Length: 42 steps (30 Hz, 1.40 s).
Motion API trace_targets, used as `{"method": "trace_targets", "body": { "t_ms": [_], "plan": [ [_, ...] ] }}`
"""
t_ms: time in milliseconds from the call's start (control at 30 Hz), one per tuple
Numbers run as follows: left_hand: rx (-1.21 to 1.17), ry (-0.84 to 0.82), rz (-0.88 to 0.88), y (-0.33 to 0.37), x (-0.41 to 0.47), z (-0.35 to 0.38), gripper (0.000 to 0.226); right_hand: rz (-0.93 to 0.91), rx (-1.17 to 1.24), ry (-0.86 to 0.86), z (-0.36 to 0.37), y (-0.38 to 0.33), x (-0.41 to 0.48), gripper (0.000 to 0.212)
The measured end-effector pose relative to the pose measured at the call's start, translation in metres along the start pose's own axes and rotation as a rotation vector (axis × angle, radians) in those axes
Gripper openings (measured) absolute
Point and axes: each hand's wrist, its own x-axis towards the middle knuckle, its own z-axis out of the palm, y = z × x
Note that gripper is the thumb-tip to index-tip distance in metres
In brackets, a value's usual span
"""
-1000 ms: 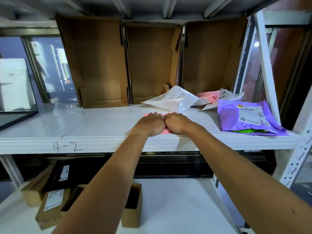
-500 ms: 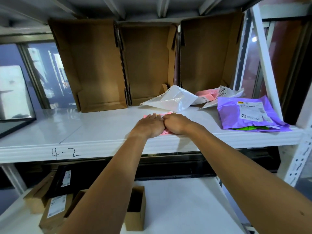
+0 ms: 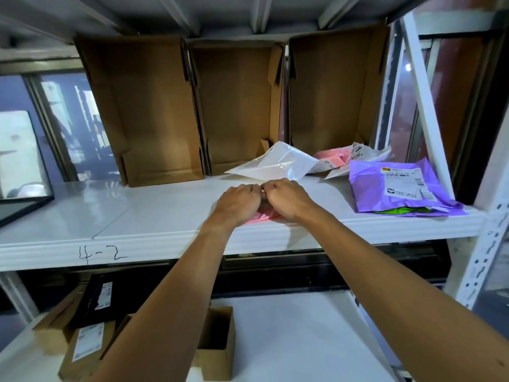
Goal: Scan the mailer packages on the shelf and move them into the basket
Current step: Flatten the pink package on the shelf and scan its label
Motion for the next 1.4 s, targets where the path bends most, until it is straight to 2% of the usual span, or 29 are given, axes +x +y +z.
{"method": "trace_targets", "body": {
  "t_ms": [67, 167, 233, 367, 467, 567, 633, 700, 833, 933, 1000, 1067, 1233, 1300, 1400],
  "plan": [
    [-0.049, -0.035, 0.031, 0.001, -0.001, 0.001, 0.035, -0.004, 0.012, 0.012, 0.002, -0.001, -0.003, 0.027],
    [-0.23, -0.145, -0.031, 0.0, 0.007, 0.01, 0.032, 0.02, -0.029, 0.026, 0.007, 0.002, -0.003, 0.02],
    [-0.246, -0.179, -0.061, -0.002, 0.016, 0.017, 0.038, -0.001, -0.109, 0.015, 0.007, 0.004, 0.0, 0.02],
    [-0.247, -0.256, -0.118, -0.011, 0.029, 0.033, 0.057, -0.032, -0.16, -0.116, 0.01, 0.007, 0.006, 0.019],
    [-0.243, -0.291, -0.155, -0.014, 0.033, 0.037, 0.068, -0.001, -0.146, -0.199, 0.009, 0.01, 0.013, 0.024],
    [-0.258, -0.304, -0.161, -0.014, 0.035, 0.035, 0.071, 0.032, -0.135, -0.287, 0.005, 0.008, 0.017, 0.041],
    [-0.257, -0.299, -0.153, -0.015, 0.035, 0.034, 0.073, 0.044, -0.137, -0.316, 0.001, 0.004, 0.018, 0.042],
    [-0.248, -0.279, -0.147, -0.014, 0.032, 0.033, 0.071, 0.038, -0.128, -0.308, 0.002, 0.003, 0.016, 0.032],
    [-0.227, -0.216, -0.107, -0.008, 0.022, 0.024, 0.051, 0.048, -0.096, -0.187, 0.011, 0.008, 0.01, 0.022],
    [-0.172, -0.215, -0.071, -0.005, 0.017, 0.016, 0.037, 0.081, -0.01, -0.053, 0.009, 0.007, 0.003, 0.028],
    [-0.149, -0.207, -0.093, -0.009, 0.015, 0.014, 0.041, 0.068, 0.02, 0.033, 0.004, 0.004, -0.004, 0.038],
    [-0.203, -0.168, -0.19, -0.015, 0.018, 0.015, 0.05, 0.016, -0.01, 0.074, 0.002, 0.002, -0.014, 0.047],
    [-0.216, -0.129, -0.21, -0.013, 0.012, 0.008, 0.047, -0.067, -0.052, 0.017, 0.0, 0.006, -0.033, 0.052],
    [-0.278, -0.089, -0.265, -0.008, 0.008, 0.003, 0.044, -0.08, -0.077, -0.022, -0.002, 0.007, -0.039, 0.048],
    [-0.402, -0.062, -0.341, -0.007, 0.008, -0.002, 0.042, -0.093, -0.102, -0.073, -0.008, 0.008, -0.047, 0.052]
  ]
}}
